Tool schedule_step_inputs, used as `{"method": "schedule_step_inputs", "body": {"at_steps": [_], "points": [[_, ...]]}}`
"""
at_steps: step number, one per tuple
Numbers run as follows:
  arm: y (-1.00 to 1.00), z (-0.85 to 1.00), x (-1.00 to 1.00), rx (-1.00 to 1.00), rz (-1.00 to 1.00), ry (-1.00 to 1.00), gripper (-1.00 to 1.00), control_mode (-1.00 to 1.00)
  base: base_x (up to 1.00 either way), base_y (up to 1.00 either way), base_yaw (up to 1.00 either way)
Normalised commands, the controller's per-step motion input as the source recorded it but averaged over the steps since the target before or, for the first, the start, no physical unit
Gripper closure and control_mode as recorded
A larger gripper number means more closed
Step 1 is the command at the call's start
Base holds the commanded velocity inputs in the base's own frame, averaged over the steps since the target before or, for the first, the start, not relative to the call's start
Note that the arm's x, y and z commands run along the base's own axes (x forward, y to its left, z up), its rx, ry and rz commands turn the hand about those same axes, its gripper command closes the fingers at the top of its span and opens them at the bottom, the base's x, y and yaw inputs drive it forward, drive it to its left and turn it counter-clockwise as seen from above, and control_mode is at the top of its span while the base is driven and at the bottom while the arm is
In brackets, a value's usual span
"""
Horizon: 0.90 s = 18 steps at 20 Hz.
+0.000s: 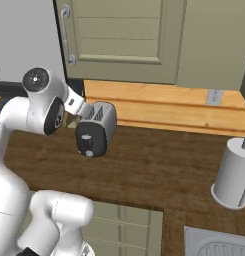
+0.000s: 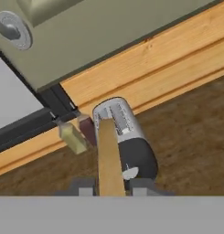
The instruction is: Start the toaster. Once the lever pops up, take the bread to the plate on the dining counter.
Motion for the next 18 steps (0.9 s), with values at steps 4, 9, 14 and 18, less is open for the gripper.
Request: {"method": "schedule_step_inputs", "body": {"at_steps": [4, 9, 14, 18], "points": [[0.03, 0.00, -1.00, 0.00, 0.00, 0.21, 1.00, -1.00, 0.00, 0.00, 0.00], [0.00, 0.00, -1.00, 0.00, 0.00, -0.13, 1.00, -1.00, 0.00, 0.00, 0.00], [0.00, 0.00, -0.99, 0.00, 0.00, -0.26, 1.00, -1.00, 0.00, 0.00, 0.00], [0.02, 0.00, -0.46, 0.00, 0.00, -0.08, 1.00, 1.00, -0.46, 0.26, 0.01]]}}
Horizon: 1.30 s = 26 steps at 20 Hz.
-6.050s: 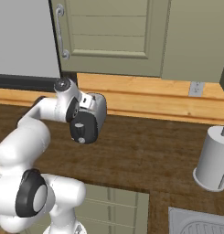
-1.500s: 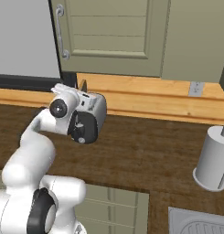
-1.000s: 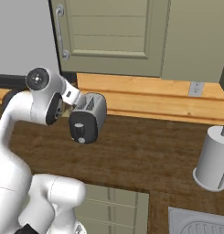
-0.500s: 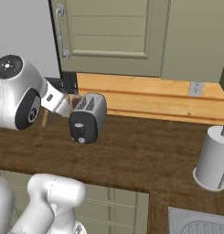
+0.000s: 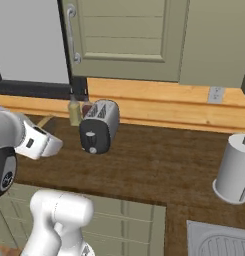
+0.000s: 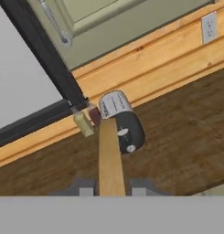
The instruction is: Start the toaster. Once the lever pops up, take the bread to the plate on the dining counter.
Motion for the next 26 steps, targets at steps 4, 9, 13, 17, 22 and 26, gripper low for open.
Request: {"method": "schedule_step_inputs", "body": {"at_steps": [4, 9, 13, 17, 22, 26], "points": [[0.00, 0.00, 0.00, 0.00, 0.00, 0.00, 1.00, 1.00, -0.63, 0.99, 0.09], [0.00, 0.00, 0.00, 0.00, 0.00, 0.00, 1.00, 1.00, -0.09, 1.00, 0.28], [0.00, 0.00, 0.00, 0.00, 0.00, 0.00, 1.00, 1.00, 0.01, 0.84, 0.71], [0.00, 0.00, 0.00, 0.00, 0.00, 0.00, 1.00, 1.00, -0.06, 0.29, 1.00], [0.00, 0.00, 0.00, 0.00, 0.00, 0.00, 1.00, 1.00, -0.06, 0.24, 1.00], [0.00, 0.00, 0.00, 0.00, 0.00, 0.00, 1.00, 1.00, -0.09, 0.30, 1.00]]}}
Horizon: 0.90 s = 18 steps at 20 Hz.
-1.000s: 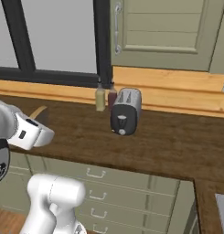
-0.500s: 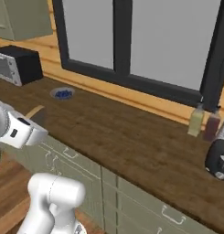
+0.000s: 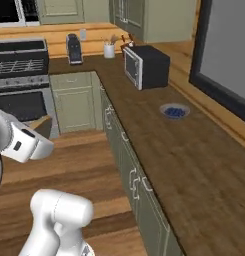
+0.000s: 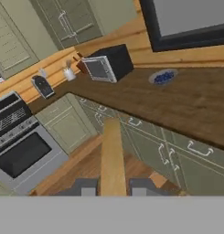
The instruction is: Start the toaster. Once the lever pops up, take the bread to the plate on the dining counter.
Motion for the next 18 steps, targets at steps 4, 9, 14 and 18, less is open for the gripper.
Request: {"method": "schedule_step_inputs", "body": {"at_steps": [4, 9, 14, 18], "points": [[0.00, 0.00, 0.00, 0.00, 0.00, 0.00, 1.00, 1.00, -0.11, 0.42, 1.00], [0.00, 0.00, 0.00, 0.00, 0.00, 0.00, 1.00, 1.00, -0.03, 0.54, 0.95], [0.00, 0.00, 0.00, 0.00, 0.00, 0.00, 1.00, 1.00, 0.00, 0.65, 0.88], [0.00, 0.00, 0.00, 0.00, 0.00, 0.00, 1.00, 1.00, 0.13, 0.71, 0.80]]}}
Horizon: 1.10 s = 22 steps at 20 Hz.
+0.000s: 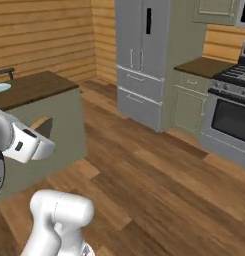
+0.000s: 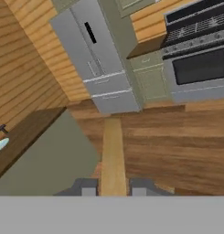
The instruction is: Start the toaster. Once the lever pops up, take the bread to the plate on the dining counter.
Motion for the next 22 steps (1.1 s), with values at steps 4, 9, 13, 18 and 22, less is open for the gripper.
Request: {"method": "schedule_step_inputs", "body": {"at_steps": [4, 9, 13, 18, 22], "points": [[0.00, 0.00, 0.00, 0.00, 0.00, 0.00, 1.00, 1.00, 0.58, 0.39, 0.71], [0.00, 0.00, 0.00, 0.00, 0.00, 0.00, 1.00, 1.00, 1.00, -0.21, 0.54], [0.00, 0.00, 0.00, 0.00, 0.00, 0.00, 1.00, 1.00, 1.00, -0.72, 0.40], [0.00, 0.00, 0.00, 0.00, 0.00, 0.00, 1.00, 1.00, 1.00, -0.99, 0.33], [0.00, 0.00, 0.00, 0.00, 0.00, 0.00, 1.00, 1.00, 1.00, -1.00, 0.34]]}}
